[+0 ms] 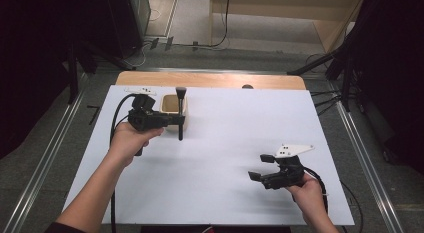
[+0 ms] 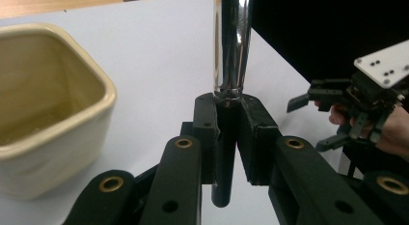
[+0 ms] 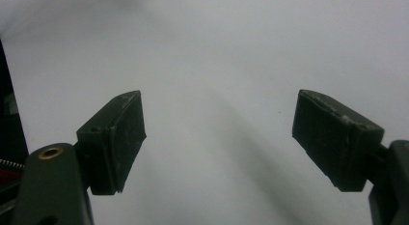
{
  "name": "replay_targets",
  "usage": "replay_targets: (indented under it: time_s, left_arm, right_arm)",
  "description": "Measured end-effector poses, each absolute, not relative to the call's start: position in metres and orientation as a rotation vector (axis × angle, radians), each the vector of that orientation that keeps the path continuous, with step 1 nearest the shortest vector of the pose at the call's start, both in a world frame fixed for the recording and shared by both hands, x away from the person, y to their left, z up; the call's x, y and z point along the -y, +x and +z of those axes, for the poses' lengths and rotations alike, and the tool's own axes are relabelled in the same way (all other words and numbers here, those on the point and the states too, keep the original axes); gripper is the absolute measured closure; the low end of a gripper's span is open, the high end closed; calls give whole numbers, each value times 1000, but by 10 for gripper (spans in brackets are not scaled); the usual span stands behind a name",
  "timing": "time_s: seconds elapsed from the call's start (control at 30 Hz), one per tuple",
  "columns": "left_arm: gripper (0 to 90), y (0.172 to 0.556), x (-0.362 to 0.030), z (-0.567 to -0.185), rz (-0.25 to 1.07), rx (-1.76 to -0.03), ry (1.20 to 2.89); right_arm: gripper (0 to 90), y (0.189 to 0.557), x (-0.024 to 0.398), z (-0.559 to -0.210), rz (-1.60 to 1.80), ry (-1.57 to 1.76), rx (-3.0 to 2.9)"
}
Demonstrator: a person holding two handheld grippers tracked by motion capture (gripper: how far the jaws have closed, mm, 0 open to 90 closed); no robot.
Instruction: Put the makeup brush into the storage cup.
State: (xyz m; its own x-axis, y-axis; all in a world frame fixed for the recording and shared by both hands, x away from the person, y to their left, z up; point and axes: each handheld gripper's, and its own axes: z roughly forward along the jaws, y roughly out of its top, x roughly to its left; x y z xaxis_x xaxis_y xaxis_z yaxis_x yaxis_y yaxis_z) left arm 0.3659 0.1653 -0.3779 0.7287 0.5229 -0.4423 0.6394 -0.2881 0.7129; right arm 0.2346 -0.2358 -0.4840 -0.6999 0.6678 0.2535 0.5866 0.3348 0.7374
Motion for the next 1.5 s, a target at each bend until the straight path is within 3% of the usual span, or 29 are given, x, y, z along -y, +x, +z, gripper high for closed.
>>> replay_targets:
  time_s: [0.73, 1.13, 1.5]
  left_arm:
    - [794, 408, -171, -351, -29, -953, 1856]
    - [795, 407, -170, -362, 248, -961, 1747]
    - [795, 418, -174, -381, 308, -1008, 1726]
  right_arm:
    - [206, 235, 232, -485, 1298, 1173, -2495]
    - [206, 234, 231, -485, 1303, 1167, -2491]
    - [206, 234, 227, -485, 1301, 1147, -2506]
